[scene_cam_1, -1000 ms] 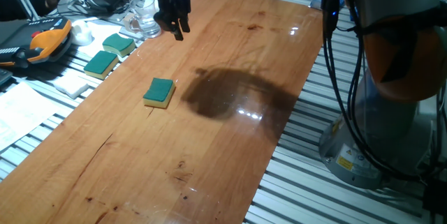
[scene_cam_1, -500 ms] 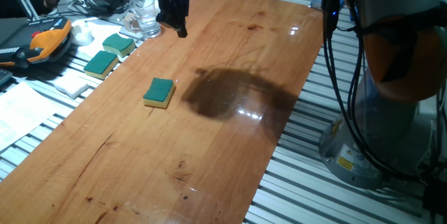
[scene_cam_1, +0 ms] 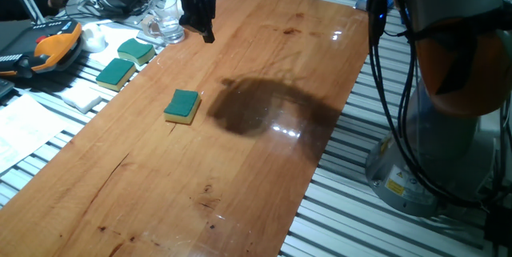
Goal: Clean the tabletop with a sponge
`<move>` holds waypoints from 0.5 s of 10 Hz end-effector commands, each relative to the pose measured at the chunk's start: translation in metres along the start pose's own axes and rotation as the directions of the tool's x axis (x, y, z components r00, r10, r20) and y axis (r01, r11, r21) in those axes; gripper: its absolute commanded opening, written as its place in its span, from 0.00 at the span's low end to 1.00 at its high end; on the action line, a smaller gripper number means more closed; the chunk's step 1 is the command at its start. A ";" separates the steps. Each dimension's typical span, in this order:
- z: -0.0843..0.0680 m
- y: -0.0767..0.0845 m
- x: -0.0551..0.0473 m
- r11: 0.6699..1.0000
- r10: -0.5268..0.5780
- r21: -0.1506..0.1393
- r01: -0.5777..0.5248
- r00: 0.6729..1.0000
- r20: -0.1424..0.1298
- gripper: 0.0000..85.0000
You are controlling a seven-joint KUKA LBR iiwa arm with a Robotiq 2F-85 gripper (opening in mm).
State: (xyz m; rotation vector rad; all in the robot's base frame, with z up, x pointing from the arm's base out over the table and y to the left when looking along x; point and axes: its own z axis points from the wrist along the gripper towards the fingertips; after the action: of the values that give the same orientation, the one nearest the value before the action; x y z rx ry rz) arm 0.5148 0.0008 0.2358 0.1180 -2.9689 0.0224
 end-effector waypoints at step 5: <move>0.000 0.000 0.000 0.999 0.046 -0.003 -0.046 0.994 0.098 0.00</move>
State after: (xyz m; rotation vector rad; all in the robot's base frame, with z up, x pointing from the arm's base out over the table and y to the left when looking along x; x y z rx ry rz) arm 0.5147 0.0002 0.2358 0.0493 -3.0582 0.0270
